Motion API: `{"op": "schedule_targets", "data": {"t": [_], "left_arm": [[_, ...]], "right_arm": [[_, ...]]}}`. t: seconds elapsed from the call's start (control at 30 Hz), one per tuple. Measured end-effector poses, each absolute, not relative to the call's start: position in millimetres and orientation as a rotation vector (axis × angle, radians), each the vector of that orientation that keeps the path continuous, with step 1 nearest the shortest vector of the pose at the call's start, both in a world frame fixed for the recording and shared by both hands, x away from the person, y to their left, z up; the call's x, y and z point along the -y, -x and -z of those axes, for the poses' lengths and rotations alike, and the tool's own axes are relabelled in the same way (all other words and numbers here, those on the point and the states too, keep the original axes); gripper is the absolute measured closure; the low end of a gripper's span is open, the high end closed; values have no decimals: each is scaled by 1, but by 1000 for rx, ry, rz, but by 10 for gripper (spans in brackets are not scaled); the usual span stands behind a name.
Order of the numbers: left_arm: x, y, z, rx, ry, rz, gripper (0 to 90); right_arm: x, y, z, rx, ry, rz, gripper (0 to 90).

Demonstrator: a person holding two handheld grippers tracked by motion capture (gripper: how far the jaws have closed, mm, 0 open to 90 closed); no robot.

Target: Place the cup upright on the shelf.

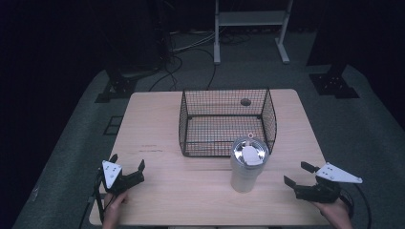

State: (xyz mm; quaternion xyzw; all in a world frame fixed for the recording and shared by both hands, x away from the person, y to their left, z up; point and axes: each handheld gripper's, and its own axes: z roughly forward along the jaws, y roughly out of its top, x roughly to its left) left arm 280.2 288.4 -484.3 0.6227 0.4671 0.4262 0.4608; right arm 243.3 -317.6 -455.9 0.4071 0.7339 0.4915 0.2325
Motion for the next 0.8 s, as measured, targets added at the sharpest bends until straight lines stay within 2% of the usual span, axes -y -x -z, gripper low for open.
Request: {"op": "schedule_targets", "data": {"t": [0.33,0.8], "left_arm": [[-288,-280,484,-1146,-1533,-1050,0],[-289,-280,484,-1143,-1534,-1048,0]], "right_arm": [[299,-242,438,-2094,-995,-1368,123],[276,-241,432,-2185,-885,-1393,114]]}}
